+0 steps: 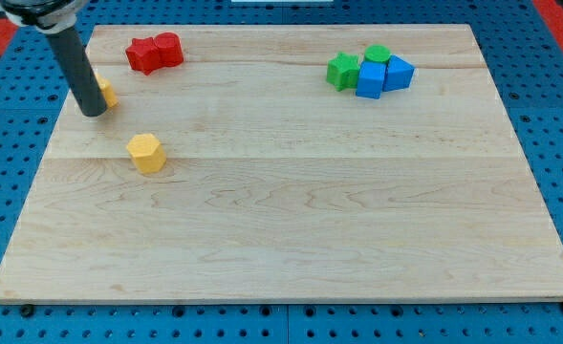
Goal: Push the yellow heart into the red star
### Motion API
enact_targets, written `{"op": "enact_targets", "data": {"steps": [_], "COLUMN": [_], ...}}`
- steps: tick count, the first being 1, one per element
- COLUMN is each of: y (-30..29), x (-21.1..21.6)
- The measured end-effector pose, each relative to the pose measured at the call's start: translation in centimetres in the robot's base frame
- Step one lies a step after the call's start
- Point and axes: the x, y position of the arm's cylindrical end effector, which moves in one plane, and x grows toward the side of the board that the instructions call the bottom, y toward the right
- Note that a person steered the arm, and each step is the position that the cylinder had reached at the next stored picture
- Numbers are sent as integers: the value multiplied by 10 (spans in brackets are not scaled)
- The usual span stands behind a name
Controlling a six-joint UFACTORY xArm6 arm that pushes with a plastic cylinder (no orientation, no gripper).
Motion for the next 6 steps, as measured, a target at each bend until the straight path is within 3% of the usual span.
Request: {"op": "enact_targets", "data": {"steps": [1,2,3,4,5,6], "y": [-23,-16,-3,25,34,41], "x": [30,10,-43,-70,-60,-6]}}
